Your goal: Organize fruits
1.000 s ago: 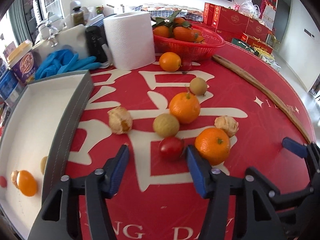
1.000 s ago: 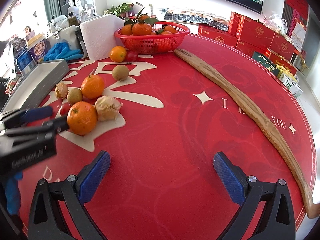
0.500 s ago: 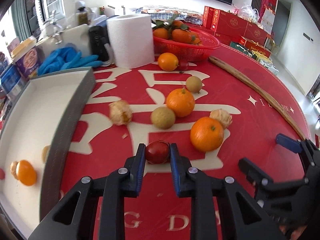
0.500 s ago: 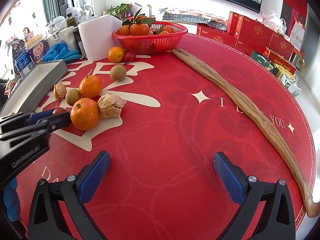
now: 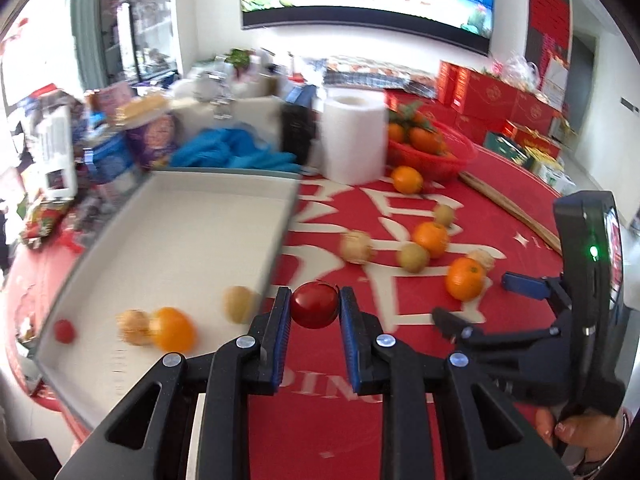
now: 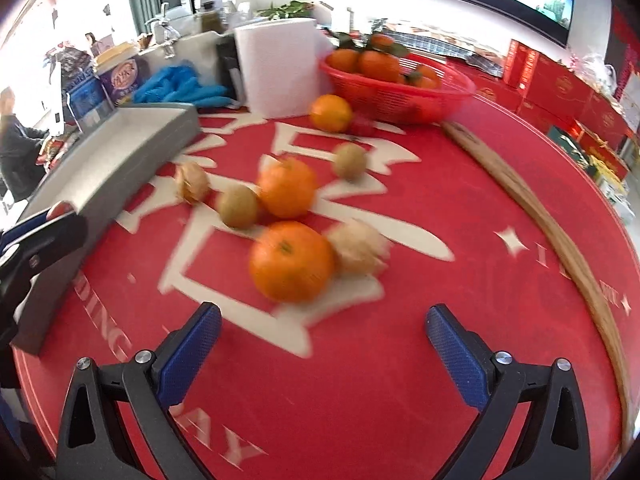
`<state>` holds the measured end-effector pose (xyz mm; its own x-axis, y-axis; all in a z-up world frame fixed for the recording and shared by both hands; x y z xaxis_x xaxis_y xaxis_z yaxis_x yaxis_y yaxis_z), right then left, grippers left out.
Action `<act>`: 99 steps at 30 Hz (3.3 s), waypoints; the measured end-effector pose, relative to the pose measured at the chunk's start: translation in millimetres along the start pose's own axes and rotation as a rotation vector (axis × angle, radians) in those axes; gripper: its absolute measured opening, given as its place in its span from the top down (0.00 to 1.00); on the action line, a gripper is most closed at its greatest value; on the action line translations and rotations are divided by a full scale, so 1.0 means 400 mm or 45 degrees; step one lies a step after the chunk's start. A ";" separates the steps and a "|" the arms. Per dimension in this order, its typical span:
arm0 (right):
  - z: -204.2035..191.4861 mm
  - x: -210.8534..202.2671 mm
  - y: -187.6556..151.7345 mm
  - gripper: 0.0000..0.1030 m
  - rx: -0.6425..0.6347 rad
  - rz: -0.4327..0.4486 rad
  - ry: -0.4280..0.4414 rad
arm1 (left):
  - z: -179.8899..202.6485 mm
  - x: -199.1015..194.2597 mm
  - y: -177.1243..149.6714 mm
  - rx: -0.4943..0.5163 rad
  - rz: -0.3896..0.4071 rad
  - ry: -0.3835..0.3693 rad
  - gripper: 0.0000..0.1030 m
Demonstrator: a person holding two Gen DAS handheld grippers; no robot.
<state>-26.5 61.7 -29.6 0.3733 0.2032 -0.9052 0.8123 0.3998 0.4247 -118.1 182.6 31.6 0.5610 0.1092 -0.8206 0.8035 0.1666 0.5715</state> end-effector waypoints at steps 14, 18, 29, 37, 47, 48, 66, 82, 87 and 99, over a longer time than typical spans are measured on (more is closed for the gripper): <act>-0.037 -0.043 0.046 0.63 0.053 0.047 0.125 | -0.255 0.018 -0.042 -0.230 0.000 0.061 0.75; -0.118 -0.063 0.073 0.63 -0.025 0.046 0.207 | -0.292 0.026 -0.047 -0.261 0.006 0.085 0.75; -0.410 -0.022 0.181 0.63 -0.270 0.025 0.317 | -0.376 0.052 -0.059 -0.349 -0.022 0.129 0.75; -0.476 0.029 0.207 0.63 -0.292 -0.039 0.310 | -0.383 0.055 -0.054 -0.353 -0.020 0.127 0.75; -0.479 -0.002 0.229 0.15 -0.301 0.010 0.301 | -0.371 0.016 -0.051 -0.331 0.068 0.177 0.24; -0.469 -0.017 0.228 0.12 -0.294 0.033 0.292 | -0.363 0.006 -0.049 -0.317 0.077 0.176 0.24; 0.082 -0.112 -0.073 0.00 0.340 0.035 -0.065 | 0.139 0.093 -0.087 0.143 -0.145 -0.054 0.17; 0.159 -0.019 -0.068 0.00 0.370 -0.009 -0.213 | 0.148 0.169 -0.050 0.062 -0.210 -0.037 0.00; 0.157 -0.019 -0.072 0.00 0.384 0.005 -0.224 | 0.149 0.169 -0.050 0.062 -0.210 -0.037 0.00; 0.157 -0.017 -0.071 0.00 0.385 0.006 -0.225 | 0.149 0.168 -0.050 0.062 -0.210 -0.036 0.00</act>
<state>-24.0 -7.2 -36.4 0.4277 0.0357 -0.9032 0.8965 0.1107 0.4289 -84.6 128.2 -34.7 0.4258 0.0563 -0.9031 0.8933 0.1326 0.4295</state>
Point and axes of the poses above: each gripper's, at about its wrist camera, not at the fingertips, and x roughly the way its jaws point, z to its right, y to its top, the point moved 4 cm from there along x, roughly the way its jaws point, and after that the axes turned 10 degrees about -z, right-handed, at the moved point
